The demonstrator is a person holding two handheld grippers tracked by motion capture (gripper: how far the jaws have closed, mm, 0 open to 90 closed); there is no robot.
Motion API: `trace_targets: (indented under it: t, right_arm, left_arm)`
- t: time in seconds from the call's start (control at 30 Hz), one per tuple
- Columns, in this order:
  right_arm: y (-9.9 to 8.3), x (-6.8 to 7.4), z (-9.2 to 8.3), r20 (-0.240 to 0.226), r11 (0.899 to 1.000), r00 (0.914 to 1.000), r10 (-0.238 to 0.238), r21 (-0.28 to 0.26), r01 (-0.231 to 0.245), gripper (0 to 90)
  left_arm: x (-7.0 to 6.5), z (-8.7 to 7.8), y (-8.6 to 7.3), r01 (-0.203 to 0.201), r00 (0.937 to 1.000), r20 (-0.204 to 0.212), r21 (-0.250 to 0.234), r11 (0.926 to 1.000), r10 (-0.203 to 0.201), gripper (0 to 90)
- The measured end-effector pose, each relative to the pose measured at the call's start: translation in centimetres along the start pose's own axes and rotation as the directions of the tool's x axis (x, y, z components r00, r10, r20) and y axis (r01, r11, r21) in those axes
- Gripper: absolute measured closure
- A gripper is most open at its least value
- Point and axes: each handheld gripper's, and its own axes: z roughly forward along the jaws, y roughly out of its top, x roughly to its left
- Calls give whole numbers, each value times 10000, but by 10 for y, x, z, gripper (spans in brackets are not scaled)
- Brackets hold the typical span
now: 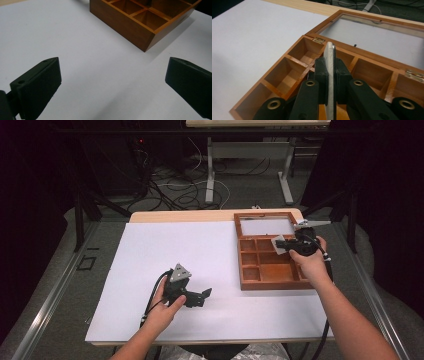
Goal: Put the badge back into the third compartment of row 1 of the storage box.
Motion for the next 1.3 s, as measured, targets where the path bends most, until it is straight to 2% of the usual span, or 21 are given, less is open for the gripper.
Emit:
trace_targets:
  t: [0.17, 0.27, 0.47, 0.8, 0.93, 1.3]
  right_arm:
    - [3, -5, 1, 367, 9999, 9993, -109, -55, 111, 842]
    - [4, -8, 3, 494, 9999, 9987, -140, -83, 144, 843]
    - [4, -15, 11, 668, 9996, 9975, -246, -84, 252, 843]
    - [1, -30, 22, 1145, 9995, 9931, -266, 207, 244, 842]
    - [0, -35, 24, 1310, 9988, 9904, -438, 255, 408, 842]
    - [-5, -48, 24, 1569, 9981, 9870, -349, 549, 265, 842]
  left_arm:
    - [1, 0, -2, 7, 10000, -70, -21, 10000, -7, 4]
    - [2, 0, -2, 146, 9999, -82, -53, 9999, -146, 4]
    - [6, -1, -3, 123, 9998, -140, -59, 9999, -123, 4]
    - [7, 0, -4, 140, 9997, -178, 64, 9999, -139, 4]
    - [7, -1, -5, 150, 9997, -178, 98, 9998, -148, 4]
    - [6, 0, -6, 269, 9994, -224, 66, 9996, -268, 4]
